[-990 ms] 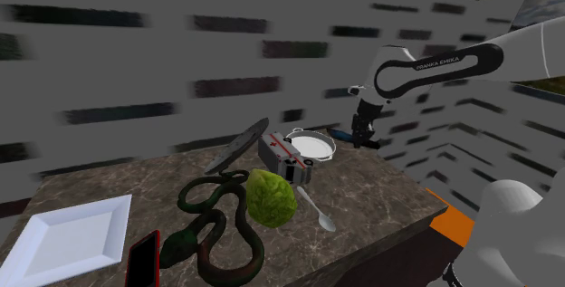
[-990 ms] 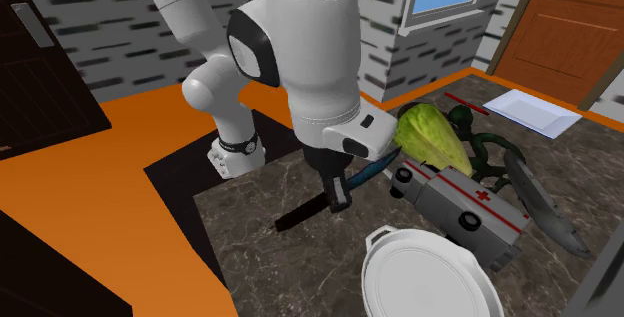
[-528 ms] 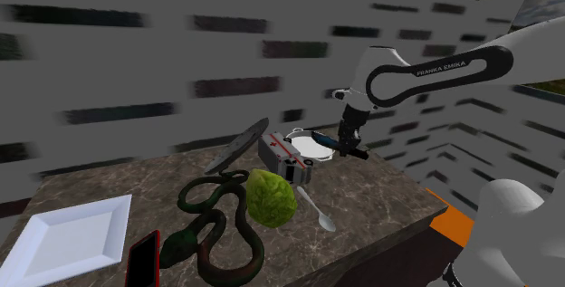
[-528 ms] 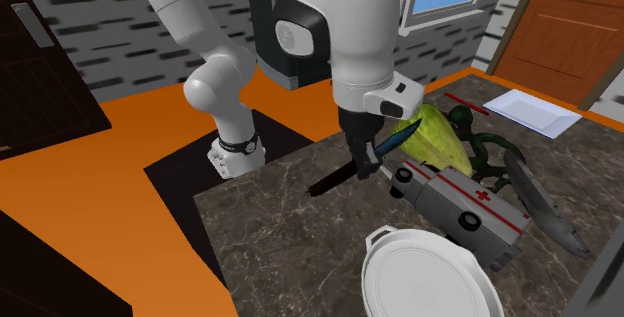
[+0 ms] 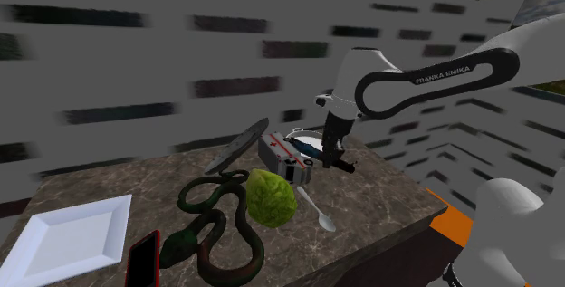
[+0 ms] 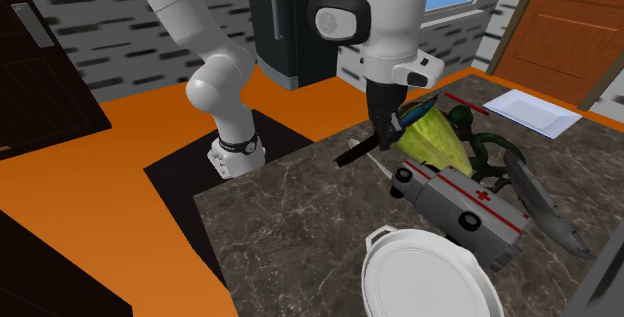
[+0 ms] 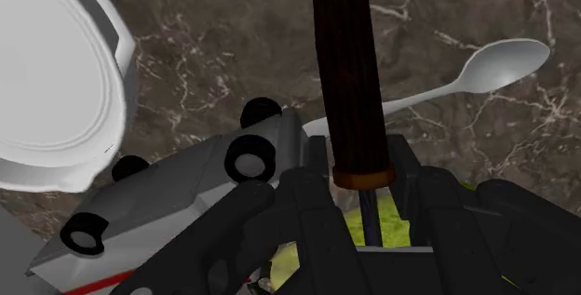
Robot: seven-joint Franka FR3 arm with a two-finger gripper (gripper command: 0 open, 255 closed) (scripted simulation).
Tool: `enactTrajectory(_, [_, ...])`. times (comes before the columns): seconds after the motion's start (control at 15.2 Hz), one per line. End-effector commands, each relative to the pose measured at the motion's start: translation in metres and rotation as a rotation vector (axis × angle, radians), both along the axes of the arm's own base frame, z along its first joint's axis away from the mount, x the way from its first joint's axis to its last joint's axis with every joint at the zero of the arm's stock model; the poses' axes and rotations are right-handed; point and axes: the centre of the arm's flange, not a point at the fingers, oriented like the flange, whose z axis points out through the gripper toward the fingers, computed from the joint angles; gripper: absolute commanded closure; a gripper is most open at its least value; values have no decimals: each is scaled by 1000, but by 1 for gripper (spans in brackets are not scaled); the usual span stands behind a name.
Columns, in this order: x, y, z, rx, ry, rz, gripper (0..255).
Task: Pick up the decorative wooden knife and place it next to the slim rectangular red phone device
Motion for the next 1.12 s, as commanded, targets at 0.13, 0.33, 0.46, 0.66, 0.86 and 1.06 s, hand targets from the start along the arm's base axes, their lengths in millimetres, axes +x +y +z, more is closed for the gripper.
enactTrajectory(0.13, [-3,56,-1,0,0,-1,255])
enactTrajectory(0.33, [-5,96,-1,0,0,-1,255])
enactTrajectory(0.46, [-7,122,-1,0,0,-1,255])
enactTrajectory(0.66, [-9,162,-1,0,0,-1,255])
enactTrajectory(0.86, [-11,201,-1,0,0,-1,255])
enactTrajectory(1.06, [-14,241,0,0,0,-1,255])
